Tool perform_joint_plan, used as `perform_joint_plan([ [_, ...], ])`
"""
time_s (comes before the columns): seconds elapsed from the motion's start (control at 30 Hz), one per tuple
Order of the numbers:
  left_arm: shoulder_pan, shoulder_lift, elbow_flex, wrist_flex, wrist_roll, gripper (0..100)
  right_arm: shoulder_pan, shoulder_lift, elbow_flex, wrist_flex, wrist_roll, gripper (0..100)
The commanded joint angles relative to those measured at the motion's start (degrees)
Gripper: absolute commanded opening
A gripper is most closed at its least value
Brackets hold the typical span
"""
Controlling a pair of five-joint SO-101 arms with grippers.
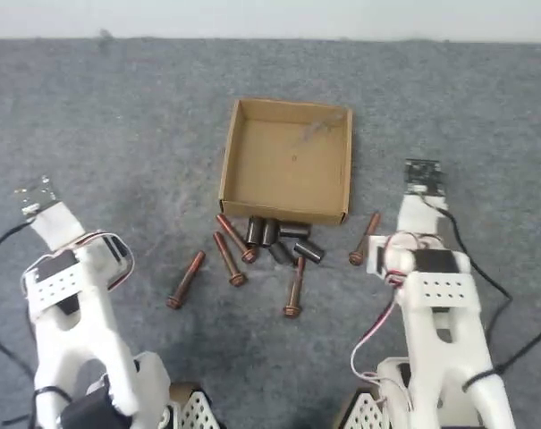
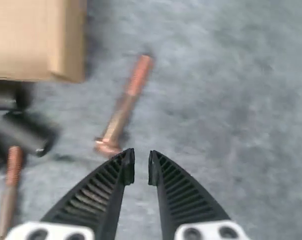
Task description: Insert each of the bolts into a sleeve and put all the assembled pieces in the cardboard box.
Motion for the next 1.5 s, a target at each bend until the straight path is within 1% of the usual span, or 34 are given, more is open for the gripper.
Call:
perform_joint_plan([
  [0.0,0.44,-2.55,0.13,-2.55,-0.62,17,-4.7,-2.42,-3.34,-0.04,-0.79,4.8],
  [0.07,0.44,-2.55,0.31,-2.64,-0.62,17,-7.6,-4.26,-3.25,0.13,0.7,4.9],
  [0.2,0.44,-2.55,0.31,-2.64,-0.62,17,-14.02,-5.67,-2.73,-0.13,8.7,4.9],
  [0.27,0.44,-2.55,0.4,-2.64,-0.62,17,-16.57,-5.58,-2.37,-1.63,11.52,4.9],
  [0.47,0.44,-2.55,0.4,-3.08,-0.62,17,-23.08,-5.58,-2.64,-3.82,13.01,5.1],
  [0.57,0.62,-2.55,0.48,-4.48,-0.53,17,-25.89,-5.49,-3.43,-3.56,14.95,10.1],
  [0.6,1.05,-2.55,0.48,-4.48,-0.53,17,-26.15,-5.49,-3.96,-3.3,15.03,11.5],
  [0.77,1.67,-2.55,0.57,-4.48,-0.53,17,-26.07,-4.44,-6.86,-2.59,15.03,11.8],
  [0.93,1.67,-2.55,0.57,-4.48,-0.53,17,-25.98,6.29,-14.68,2.33,15.03,11.9],
  [1.1,1.67,-2.55,0.57,-4.48,-0.53,17,-25.89,15.52,-18.99,3.56,15.12,12.3],
  [1.23,1.67,-2.55,0.57,-4.48,-0.53,17,-25.89,16.48,-19.08,3.74,20.22,12.4],
  [1.47,1.76,-2.55,0.57,-4.48,-0.53,17,-25.8,17.01,-21.19,5.67,25.23,12.4],
])
